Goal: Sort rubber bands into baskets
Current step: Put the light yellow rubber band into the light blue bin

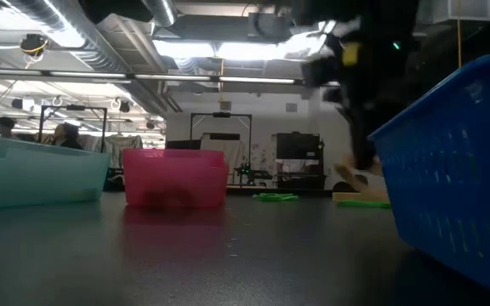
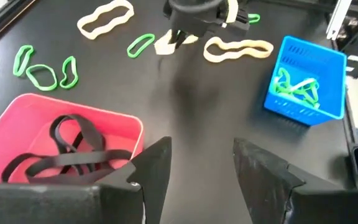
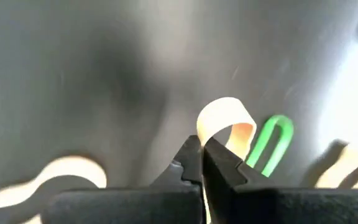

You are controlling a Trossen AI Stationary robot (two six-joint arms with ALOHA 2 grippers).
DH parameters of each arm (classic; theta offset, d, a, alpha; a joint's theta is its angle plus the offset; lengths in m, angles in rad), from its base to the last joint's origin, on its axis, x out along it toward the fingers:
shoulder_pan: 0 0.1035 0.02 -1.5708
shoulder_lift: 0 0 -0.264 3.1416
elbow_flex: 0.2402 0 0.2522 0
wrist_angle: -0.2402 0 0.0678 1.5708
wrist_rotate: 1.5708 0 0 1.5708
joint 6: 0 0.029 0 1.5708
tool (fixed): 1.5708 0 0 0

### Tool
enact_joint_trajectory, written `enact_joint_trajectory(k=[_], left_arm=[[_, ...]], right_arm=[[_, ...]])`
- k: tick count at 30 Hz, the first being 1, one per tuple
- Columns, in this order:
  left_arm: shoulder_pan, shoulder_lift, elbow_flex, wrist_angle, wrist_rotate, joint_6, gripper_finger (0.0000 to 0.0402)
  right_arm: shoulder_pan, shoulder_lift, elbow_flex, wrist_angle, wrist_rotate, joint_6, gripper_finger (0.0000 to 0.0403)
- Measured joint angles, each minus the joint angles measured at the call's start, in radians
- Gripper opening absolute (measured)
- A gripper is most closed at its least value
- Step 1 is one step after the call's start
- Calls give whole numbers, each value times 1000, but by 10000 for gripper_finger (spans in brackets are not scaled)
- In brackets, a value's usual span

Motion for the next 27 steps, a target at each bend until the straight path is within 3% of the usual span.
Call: enact_joint_trajectory(k=[9,15,27], left_arm=[[0,0,0,12,0,10,170],[0,0,0,13,-23,131,170],[6,54,0,89,-87,353,170]], right_arm=[[0,-1,193,49,78,-100,1],[0,-1,287,149,73,-166,1],[0,-1,319,399,16,-276,0]])
